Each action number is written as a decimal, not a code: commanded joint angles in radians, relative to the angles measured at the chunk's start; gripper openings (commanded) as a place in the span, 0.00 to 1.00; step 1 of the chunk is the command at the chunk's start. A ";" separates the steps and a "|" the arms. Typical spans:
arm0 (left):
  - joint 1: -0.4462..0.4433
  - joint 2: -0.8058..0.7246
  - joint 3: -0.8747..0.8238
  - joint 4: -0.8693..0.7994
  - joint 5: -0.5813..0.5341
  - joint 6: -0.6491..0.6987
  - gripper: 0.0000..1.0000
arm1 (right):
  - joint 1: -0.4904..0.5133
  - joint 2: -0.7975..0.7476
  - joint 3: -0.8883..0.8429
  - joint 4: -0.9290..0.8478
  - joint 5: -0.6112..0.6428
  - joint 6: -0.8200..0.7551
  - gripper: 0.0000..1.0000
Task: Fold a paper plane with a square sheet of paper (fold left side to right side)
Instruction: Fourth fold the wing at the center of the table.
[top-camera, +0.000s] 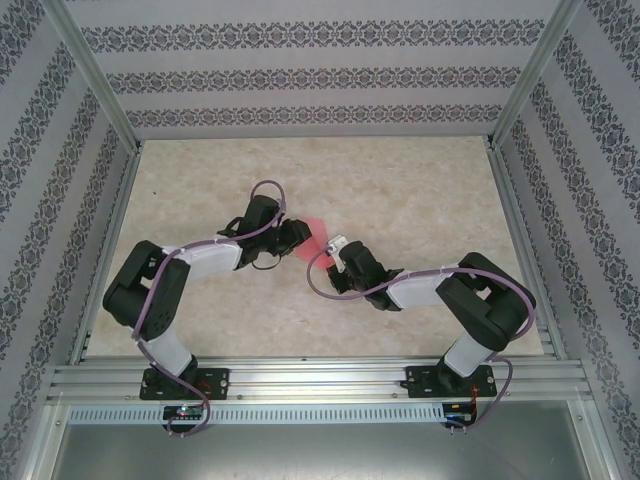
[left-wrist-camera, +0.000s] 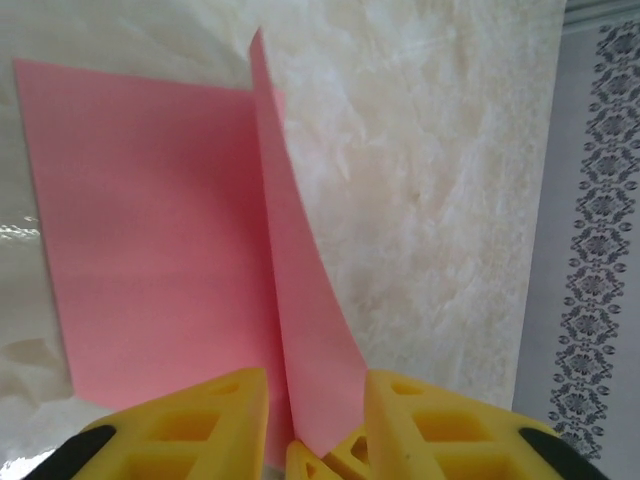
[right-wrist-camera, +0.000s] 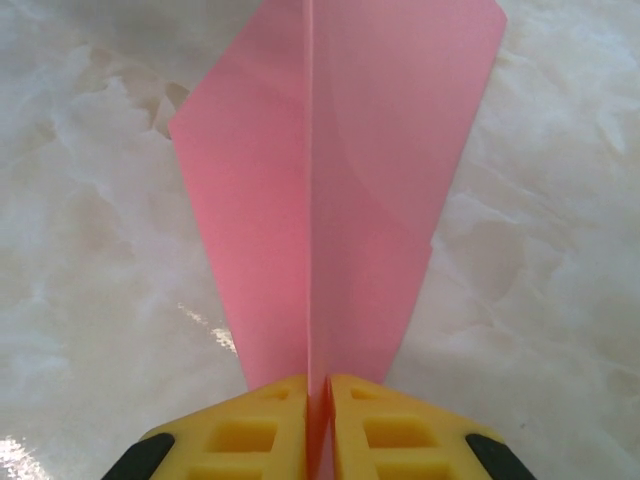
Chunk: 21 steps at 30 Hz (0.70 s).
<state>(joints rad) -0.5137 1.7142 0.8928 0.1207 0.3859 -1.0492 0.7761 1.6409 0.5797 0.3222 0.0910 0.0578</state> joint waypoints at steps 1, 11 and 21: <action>-0.020 0.042 0.032 0.080 0.024 -0.030 0.28 | -0.013 -0.008 -0.008 0.009 -0.041 0.023 0.14; -0.050 0.124 0.063 0.097 0.024 -0.050 0.25 | -0.053 0.026 0.011 0.006 -0.122 0.033 0.14; -0.060 0.171 0.077 0.076 0.004 -0.054 0.26 | -0.094 0.063 0.038 -0.006 -0.214 0.045 0.14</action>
<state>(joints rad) -0.5591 1.8614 0.9401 0.1715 0.4023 -1.0866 0.6971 1.6825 0.5938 0.3218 -0.0658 0.0845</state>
